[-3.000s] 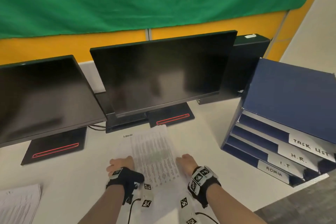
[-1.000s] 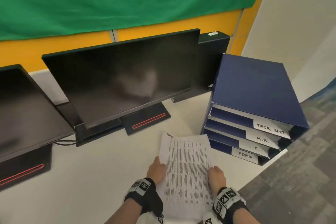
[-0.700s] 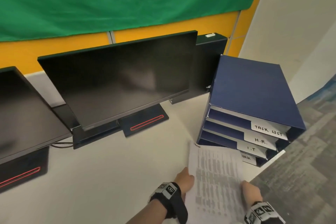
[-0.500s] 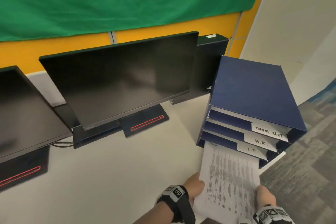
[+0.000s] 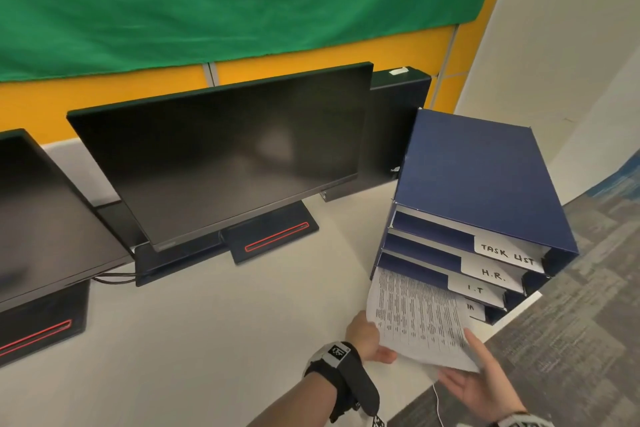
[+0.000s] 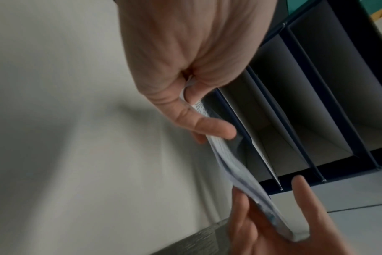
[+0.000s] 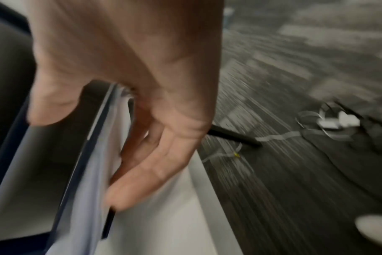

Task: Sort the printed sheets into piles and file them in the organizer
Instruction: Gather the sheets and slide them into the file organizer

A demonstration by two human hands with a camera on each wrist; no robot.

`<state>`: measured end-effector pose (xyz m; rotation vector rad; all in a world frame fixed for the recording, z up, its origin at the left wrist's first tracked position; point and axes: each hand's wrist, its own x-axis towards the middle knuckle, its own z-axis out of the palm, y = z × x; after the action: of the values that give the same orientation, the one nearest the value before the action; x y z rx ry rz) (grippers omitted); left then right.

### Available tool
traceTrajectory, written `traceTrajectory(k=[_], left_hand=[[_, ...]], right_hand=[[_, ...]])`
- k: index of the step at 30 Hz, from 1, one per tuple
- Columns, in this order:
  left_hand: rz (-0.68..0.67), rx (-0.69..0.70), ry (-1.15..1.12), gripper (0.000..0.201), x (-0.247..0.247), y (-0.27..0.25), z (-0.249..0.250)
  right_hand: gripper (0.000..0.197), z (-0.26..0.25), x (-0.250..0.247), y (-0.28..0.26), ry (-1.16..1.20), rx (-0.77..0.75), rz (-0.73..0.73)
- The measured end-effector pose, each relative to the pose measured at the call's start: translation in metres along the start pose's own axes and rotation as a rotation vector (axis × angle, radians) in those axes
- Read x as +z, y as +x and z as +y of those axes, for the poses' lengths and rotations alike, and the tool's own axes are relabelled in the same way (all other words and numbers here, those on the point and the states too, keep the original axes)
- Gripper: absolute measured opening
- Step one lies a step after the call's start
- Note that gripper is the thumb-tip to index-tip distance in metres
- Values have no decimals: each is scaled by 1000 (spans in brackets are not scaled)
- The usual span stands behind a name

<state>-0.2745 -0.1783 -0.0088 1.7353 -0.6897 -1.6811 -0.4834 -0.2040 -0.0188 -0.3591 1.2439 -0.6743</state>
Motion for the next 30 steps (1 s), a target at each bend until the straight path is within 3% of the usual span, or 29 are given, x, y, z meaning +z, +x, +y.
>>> traceTrajectory(k=[3,7,11,15,17,18,19,22,25,28,30], left_hand=[[27,6,-81,31,4,3,-1],[39,32,-95,30,6,7,-2],[109,18,-191,20,-13,0,-2],[182,58,-267,18,-56,-6,-17],[222,81,-302,16,-81,-16,-27],[253,97,-310,14,-94,-21,-34],[294,113,-320,13,-108,-30,-41],[492,178,-302,9,-153,-56,-72],[813,185,-74,23,-207,-81,-114],[1162,-30,390,19,-265,-117,-159],[1320,-192,477,30,-303,-147,-190]], right_hand=[[29,25,14,-12,8,84,-70],[2,20,40,-4,-40,103,-43],[2,-8,53,16,-43,77,99],[21,-38,71,46,62,-49,220],[25,-47,86,49,250,-44,187],[27,-46,88,57,199,-89,199],[28,-43,91,64,243,-59,116],[28,-22,113,65,162,-111,-45],[34,12,152,58,-4,3,-155],[48,57,200,45,-217,93,-291],[54,84,232,32,-372,139,-383]])
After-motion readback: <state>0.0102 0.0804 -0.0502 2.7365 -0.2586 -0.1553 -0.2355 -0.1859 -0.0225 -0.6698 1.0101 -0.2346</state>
